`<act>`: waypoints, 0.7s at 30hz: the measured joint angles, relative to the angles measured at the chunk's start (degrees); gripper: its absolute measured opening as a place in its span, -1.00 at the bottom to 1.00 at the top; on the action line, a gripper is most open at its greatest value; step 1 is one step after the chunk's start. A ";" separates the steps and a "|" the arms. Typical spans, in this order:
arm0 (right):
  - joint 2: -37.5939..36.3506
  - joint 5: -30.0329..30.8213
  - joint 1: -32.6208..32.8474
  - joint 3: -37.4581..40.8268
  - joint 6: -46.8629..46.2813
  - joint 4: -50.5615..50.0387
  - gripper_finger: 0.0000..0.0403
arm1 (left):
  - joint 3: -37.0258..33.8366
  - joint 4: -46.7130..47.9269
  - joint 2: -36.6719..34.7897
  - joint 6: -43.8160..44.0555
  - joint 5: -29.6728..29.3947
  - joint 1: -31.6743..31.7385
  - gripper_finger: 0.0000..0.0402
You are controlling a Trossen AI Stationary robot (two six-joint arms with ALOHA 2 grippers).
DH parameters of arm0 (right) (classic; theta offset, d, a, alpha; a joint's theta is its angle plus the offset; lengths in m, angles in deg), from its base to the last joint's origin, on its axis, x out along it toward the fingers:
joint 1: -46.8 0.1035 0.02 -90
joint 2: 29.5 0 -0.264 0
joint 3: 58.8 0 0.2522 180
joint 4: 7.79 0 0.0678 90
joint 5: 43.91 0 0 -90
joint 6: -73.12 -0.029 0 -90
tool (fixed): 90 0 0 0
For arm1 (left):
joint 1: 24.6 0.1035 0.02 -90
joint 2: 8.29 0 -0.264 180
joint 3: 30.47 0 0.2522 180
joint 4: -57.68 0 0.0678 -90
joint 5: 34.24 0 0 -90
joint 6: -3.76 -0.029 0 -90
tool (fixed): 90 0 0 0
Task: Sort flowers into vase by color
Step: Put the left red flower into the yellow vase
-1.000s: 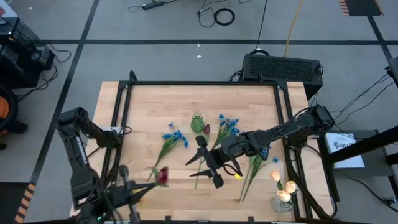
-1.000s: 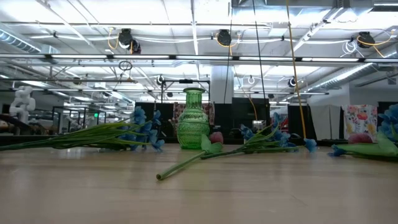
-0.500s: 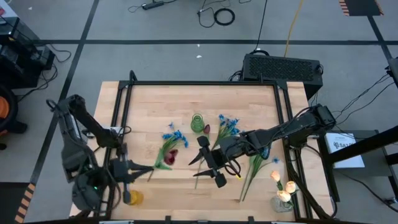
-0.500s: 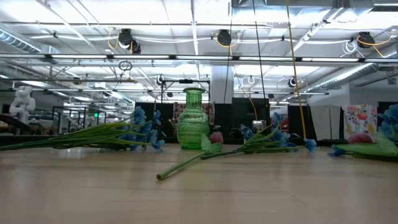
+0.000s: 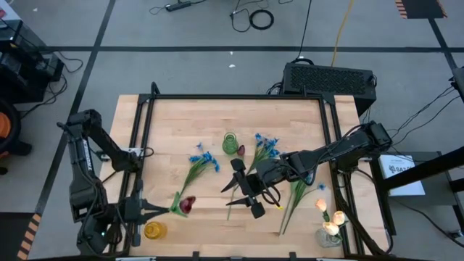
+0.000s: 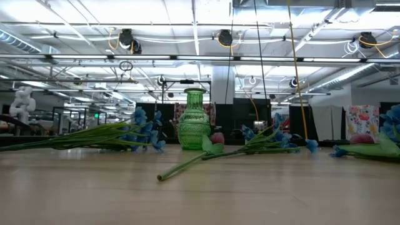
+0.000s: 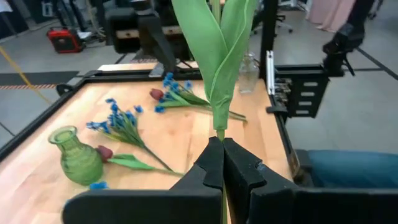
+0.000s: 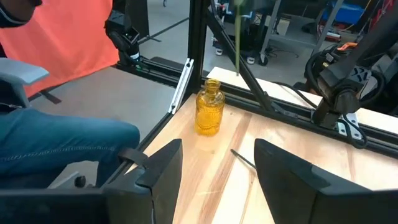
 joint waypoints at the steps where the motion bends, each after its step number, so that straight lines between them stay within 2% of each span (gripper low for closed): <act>1: 0.00 0.00 -0.01 0.00 -0.09 0.01 -0.05 | -0.30 -0.22 0.00 -0.08 0.05 -0.35 -1.00; 6: 0.00 0.00 -0.02 0.00 -0.08 0.02 -0.05 | -1.10 -1.71 -0.03 -0.49 2.87 -1.42 -1.00; 12: 0.00 0.00 -0.02 0.00 0.04 0.05 -0.05 | -1.10 -7.56 -0.29 -6.90 9.22 -1.93 -1.00; 17: 0.00 0.00 -0.01 0.00 0.25 0.07 -0.05 | -1.10 -10.38 -0.35 -8.72 8.75 -1.94 -1.00; 21: 0.00 0.00 0.00 0.00 0.01 0.01 -0.05 | -1.10 -10.63 -0.20 -5.96 2.81 -2.65 -1.00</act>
